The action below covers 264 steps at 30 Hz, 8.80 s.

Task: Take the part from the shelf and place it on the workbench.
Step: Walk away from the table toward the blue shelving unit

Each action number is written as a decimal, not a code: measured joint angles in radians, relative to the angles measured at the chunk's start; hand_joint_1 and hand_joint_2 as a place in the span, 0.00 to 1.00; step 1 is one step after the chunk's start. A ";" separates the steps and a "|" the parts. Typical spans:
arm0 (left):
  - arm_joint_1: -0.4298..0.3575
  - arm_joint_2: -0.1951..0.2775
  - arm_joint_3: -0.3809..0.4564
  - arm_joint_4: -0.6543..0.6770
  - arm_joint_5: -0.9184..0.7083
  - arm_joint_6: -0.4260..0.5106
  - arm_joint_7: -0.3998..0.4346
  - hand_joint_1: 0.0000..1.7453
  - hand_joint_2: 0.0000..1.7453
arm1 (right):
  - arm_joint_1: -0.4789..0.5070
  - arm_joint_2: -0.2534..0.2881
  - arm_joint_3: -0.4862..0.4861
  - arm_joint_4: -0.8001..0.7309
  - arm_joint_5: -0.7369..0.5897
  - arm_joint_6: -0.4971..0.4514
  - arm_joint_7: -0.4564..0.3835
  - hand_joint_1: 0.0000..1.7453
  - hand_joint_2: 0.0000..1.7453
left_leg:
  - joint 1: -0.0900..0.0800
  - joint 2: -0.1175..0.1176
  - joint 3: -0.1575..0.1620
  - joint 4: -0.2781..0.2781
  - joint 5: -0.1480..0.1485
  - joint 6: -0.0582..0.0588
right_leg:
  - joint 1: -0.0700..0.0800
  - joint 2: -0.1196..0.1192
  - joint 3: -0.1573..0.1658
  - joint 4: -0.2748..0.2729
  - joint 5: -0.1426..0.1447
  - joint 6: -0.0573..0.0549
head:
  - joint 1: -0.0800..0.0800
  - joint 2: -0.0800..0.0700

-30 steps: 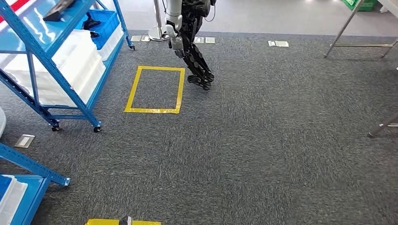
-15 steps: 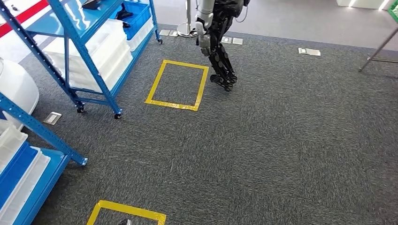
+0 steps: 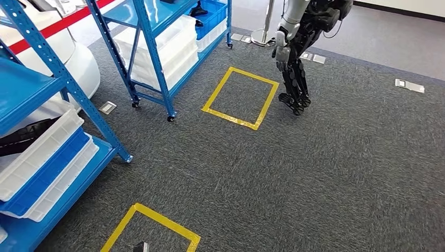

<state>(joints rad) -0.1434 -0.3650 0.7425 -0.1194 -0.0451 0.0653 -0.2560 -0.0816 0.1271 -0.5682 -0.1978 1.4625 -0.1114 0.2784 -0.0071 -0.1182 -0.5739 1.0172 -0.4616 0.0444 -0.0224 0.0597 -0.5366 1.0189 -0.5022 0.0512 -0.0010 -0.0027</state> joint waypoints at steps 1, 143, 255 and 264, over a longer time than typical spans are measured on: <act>0.000 0.000 -0.002 0.000 0.002 0.000 -0.001 0.00 0.00 | -0.001 0.000 -0.001 0.000 0.000 0.000 0.000 0.00 0.00 | 0.000 -0.008 -0.003 0.000 0.001 -0.005 | 0.003 -0.007 0.001 -0.001 0.002 -0.007 | -0.001 0.000; 0.031 0.012 -0.448 -0.068 0.390 0.016 -0.045 0.00 0.00 | 0.005 0.017 -0.059 -0.001 0.003 -0.041 -0.058 0.00 0.00 | 0.007 0.117 -0.008 -0.019 0.016 0.009 | 0.012 -0.080 0.019 0.006 -0.033 -0.010 | -0.001 0.000; 0.035 0.016 -0.539 -0.076 0.503 0.193 0.031 0.00 1.00 | 0.007 0.015 -0.077 0.000 0.012 -0.061 -0.061 0.00 1.00 | 0.017 0.110 -0.007 0.012 -0.009 -0.028 | 0.003 -0.056 0.017 -0.022 -0.008 -0.008 | -0.013 0.000; 0.043 0.031 -0.570 -0.082 0.506 0.181 0.068 0.00 1.00 | 0.020 0.008 -0.049 -0.004 -0.086 -0.068 -0.065 0.00 0.25 | 0.018 0.110 -0.006 0.010 -0.009 -0.028 | 0.003 -0.056 0.021 -0.022 -0.008 -0.008 | -0.012 0.000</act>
<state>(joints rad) -0.1008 -0.3336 0.1727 -0.2012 0.4610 0.2468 -0.1883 -0.0612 0.1355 -0.6175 -0.2019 1.3765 -0.1795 0.2131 0.0109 -0.0082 -0.5798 1.0269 -0.4703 0.0160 -0.0192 0.0035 -0.5152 0.9973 -0.5102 0.0431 -0.0134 -0.0027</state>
